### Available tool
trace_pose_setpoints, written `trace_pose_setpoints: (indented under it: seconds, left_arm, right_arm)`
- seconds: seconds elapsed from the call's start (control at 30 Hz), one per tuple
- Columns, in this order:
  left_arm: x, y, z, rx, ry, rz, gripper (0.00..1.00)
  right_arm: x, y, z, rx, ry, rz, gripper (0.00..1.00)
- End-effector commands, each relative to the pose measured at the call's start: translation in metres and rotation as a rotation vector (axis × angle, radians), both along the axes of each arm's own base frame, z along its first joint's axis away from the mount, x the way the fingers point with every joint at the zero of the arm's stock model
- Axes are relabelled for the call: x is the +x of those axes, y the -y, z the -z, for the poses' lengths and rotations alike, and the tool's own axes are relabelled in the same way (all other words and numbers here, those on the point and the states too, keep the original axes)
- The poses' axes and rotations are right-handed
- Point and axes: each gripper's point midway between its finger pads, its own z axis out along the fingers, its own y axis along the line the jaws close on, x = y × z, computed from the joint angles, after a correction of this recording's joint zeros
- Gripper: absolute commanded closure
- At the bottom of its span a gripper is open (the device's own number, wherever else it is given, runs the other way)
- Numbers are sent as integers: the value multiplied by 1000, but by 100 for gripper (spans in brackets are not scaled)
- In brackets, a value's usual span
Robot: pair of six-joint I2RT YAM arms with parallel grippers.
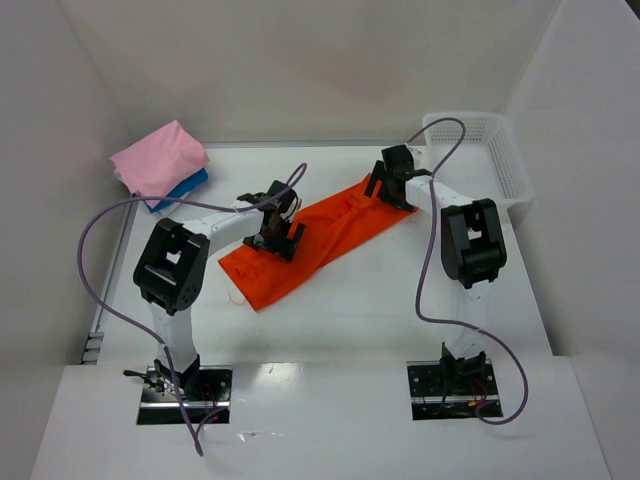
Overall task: Fold and stack the t-shirts
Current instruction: Rotate the tshirt 90 degrees
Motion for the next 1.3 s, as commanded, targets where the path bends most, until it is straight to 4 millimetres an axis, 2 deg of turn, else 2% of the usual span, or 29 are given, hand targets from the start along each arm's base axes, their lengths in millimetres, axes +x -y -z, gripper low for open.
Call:
trace_pose_setpoints:
  seconds: [0.0, 0.07, 0.1, 0.13, 0.23, 0.27, 0.33, 0.37, 0.4, 0.5, 0.53, 0.57, 0.6, 0.63, 0.67, 0.83, 0.93, 1.03, 1.1, 1.2, 1.23, 1.27]
  left_arm:
    - [-8, 5, 6, -29, -50, 34, 1]
    - [-14, 8, 9, -51, -73, 43, 1]
    - [-16, 8, 15, -50, -85, 56, 1]
    - [-17, 9, 15, -58, -89, 59, 1]
    - [-27, 13, 25, -81, -144, 80, 1]
    - [-33, 21, 27, -126, -178, 113, 1]
    - [-47, 24, 34, -150, -241, 143, 1]
    - [-52, 29, 37, -175, -266, 150, 1]
    - [-57, 35, 39, -214, -295, 170, 1]
    - [-71, 45, 37, -283, -350, 199, 1]
    - [-76, 54, 32, -346, -377, 216, 1]
    - [-82, 57, 33, -370, -405, 237, 1]
    - [-88, 60, 33, -394, -422, 257, 1]
    - [-97, 73, 27, -455, -449, 300, 1]
    - [-104, 81, 24, -475, -461, 335, 1]
    - [-140, 109, 20, -625, -585, 459, 1]
    - [-143, 111, 21, -650, -593, 491, 1]
    - [-152, 111, 20, -689, -615, 517, 1]
    - [-152, 115, 11, -721, -604, 539, 1]
    - [-150, 114, 0, -722, -562, 564, 1]
    - [-145, 114, -3, -705, -529, 565, 1]
    - [-140, 116, -16, -707, -471, 588, 1]
  right_arm:
    - [13, 12, -1, -20, 5, 61, 0]
    - [19, 12, 5, -30, 1, 68, 0]
    - [22, 12, 0, -26, 15, 68, 0]
    - [22, 12, 8, -30, 0, 68, 0]
    - [31, 10, 12, -36, 3, 60, 0]
    - [34, 10, 10, -42, 5, 52, 0]
    - [39, 9, 18, -44, -4, 51, 0]
    - [44, 8, 14, -49, 4, 44, 0]
    - [46, 7, 22, -52, -6, 43, 0]
    - [62, 2, 17, -43, 22, 27, 0]
    - [65, -2, 26, -33, 9, 16, 0]
    - [75, -4, 18, -26, 37, 16, 0]
    - [77, -8, 20, -19, 30, -2, 0]
    - [79, -10, 31, -16, 11, -9, 0]
    - [90, -15, 20, -3, 42, -25, 0]
    - [104, -24, 13, 19, 71, -65, 0]
    - [108, -32, 9, 46, 94, -98, 0]
    - [109, -49, 8, 58, 109, -158, 0]
    - [112, -62, 9, 68, 115, -196, 0]
    - [115, -75, -7, 57, 144, -215, 0]
    - [114, -72, -18, 48, 153, -204, 0]
    - [115, -70, -29, 43, 173, -197, 0]
